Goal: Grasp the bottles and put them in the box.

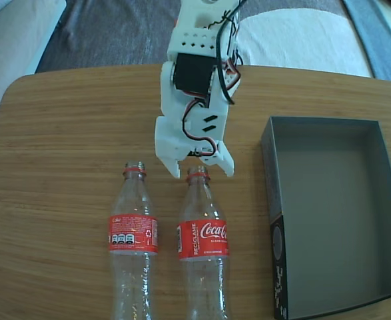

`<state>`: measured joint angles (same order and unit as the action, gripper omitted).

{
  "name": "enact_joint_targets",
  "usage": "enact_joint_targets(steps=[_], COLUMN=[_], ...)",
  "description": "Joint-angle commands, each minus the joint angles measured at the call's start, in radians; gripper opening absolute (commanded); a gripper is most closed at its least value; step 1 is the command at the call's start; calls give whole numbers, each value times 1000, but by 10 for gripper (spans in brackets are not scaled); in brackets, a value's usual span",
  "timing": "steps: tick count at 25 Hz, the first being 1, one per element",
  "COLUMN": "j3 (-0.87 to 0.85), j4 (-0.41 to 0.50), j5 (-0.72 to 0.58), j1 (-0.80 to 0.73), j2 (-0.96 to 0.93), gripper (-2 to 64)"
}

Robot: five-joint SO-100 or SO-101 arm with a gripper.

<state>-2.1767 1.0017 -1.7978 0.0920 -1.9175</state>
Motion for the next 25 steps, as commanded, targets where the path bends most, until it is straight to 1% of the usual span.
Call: enact_joint_targets(steps=[1, 5, 10, 15, 18, 22, 25], j3=[11, 8, -35, -83, -91, -66, -60], j4=[-8, -12, -20, -120, -160, -198, -198], j5=[3, 3, 3, 5, 5, 52, 54], j1=[-2, -2, -2, 8, 6, 0, 0], j2=[-15, -14, -14, -14, 14, 101, 126], gripper=[433, 433, 433, 433, 433, 433, 433])
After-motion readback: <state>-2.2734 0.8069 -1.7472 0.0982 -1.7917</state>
